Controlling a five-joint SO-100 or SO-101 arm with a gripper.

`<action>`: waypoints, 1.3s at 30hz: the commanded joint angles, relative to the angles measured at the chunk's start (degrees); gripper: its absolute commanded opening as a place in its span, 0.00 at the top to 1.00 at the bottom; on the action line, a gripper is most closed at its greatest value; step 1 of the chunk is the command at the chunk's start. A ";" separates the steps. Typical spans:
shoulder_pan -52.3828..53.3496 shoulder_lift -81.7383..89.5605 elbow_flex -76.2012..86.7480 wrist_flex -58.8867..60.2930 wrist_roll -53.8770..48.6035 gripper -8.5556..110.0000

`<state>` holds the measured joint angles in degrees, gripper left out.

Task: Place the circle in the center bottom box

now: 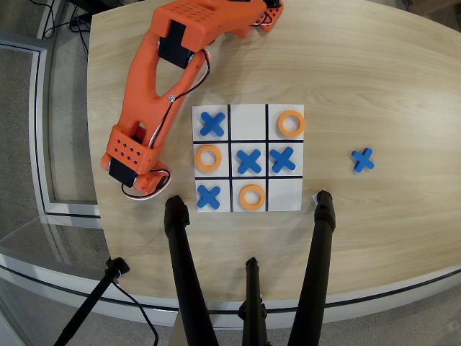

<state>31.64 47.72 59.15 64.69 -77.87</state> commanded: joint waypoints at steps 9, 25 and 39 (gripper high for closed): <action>-0.62 -0.18 0.88 -0.79 -0.18 0.93; -6.33 46.67 18.28 1.85 2.11 0.93; -28.92 78.22 60.91 2.37 5.36 0.93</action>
<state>6.15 122.52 115.75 66.88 -74.36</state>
